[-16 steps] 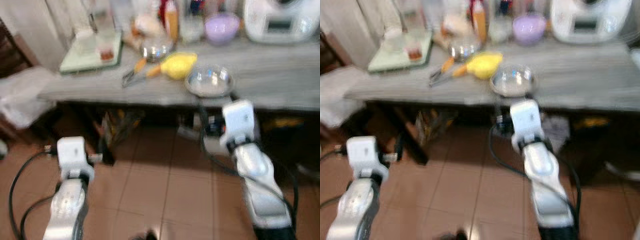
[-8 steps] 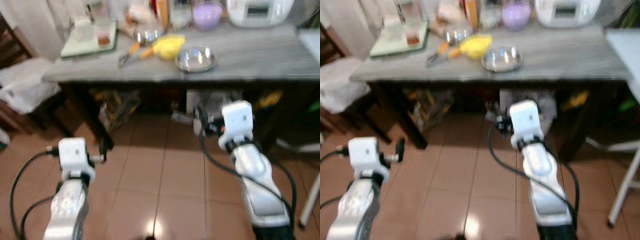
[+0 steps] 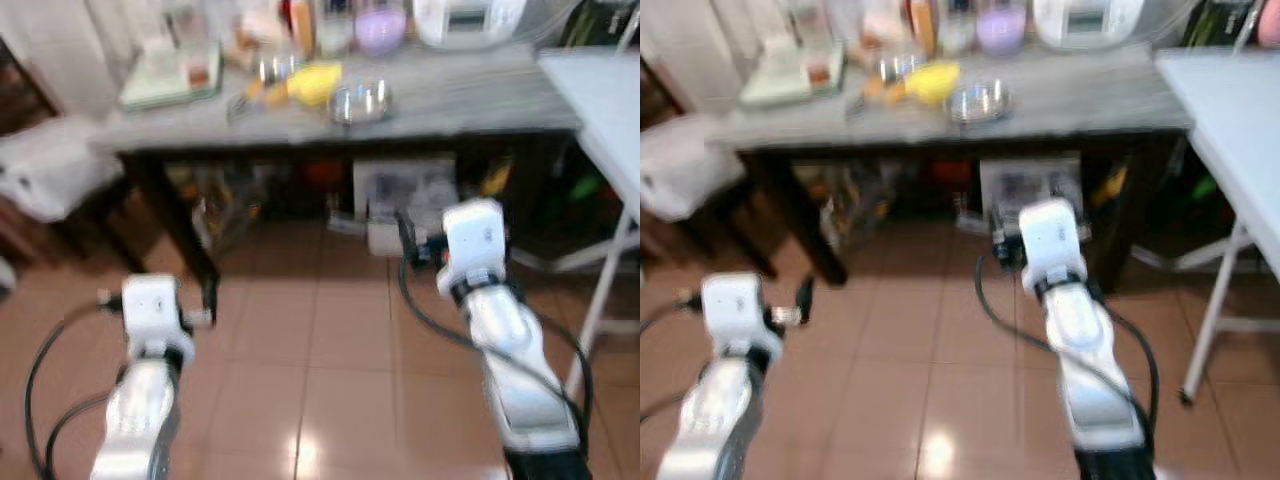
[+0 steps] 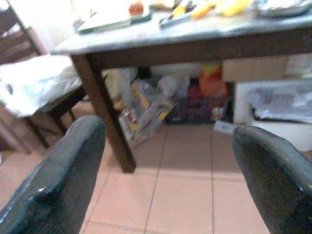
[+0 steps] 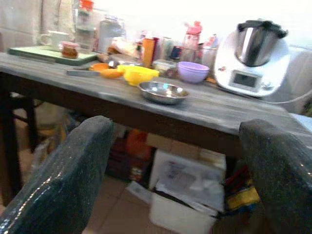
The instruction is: Setting the table
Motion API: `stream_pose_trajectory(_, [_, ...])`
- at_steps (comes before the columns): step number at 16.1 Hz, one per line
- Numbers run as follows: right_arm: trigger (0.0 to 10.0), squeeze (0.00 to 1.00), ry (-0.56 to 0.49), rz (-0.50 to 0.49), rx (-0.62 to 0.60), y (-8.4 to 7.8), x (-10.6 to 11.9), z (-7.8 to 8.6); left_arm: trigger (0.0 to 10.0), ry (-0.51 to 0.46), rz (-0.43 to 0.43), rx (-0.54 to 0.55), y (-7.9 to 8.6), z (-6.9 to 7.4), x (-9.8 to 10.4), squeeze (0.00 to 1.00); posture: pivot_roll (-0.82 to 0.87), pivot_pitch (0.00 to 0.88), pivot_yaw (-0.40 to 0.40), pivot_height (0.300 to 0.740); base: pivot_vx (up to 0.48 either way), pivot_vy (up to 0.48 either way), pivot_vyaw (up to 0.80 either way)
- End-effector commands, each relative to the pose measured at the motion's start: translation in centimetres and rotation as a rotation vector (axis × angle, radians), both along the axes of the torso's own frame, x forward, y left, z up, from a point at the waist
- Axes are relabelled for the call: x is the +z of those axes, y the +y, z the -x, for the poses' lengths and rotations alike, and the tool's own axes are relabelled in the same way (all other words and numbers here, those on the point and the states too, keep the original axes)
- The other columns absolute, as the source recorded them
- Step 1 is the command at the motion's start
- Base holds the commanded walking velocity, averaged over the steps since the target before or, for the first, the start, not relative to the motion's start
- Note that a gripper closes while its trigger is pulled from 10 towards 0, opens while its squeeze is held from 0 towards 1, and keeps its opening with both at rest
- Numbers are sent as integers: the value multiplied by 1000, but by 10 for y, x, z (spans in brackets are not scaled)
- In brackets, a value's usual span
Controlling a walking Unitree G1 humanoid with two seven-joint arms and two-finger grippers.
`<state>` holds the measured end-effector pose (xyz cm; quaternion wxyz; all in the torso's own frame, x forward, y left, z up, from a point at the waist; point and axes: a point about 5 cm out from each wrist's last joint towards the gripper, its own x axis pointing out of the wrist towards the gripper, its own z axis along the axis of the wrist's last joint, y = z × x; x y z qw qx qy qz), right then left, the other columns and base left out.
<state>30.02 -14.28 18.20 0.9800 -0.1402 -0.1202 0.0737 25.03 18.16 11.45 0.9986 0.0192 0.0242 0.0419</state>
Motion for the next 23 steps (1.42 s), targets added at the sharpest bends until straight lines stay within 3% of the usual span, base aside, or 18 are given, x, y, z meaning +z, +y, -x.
stream_pose_trajectory(1, [10000,0,-8,-8,12,4,2,0,10000,-1,-17,-19,3,-1,1,0,-239,114,113,740,0,0,0])
stream_pose_trajectory(12, [10000,0,-5,-7,22,7,0,-2,10000,-34,22,-134,-11,2,2,0,-236,109,111,740,0,0,0])
stream_pose_trajectory(16, [10000,0,7,-18,17,6,-2,-3,10000,-29,32,-140,-11,2,0,0,-239,114,110,740,0,-313,0])
stream_pose_trajectory(23, [10000,0,28,-45,3,6,-7,0,10000,-31,31,-147,-11,0,1,0,-241,117,122,740,0,-339,-499])
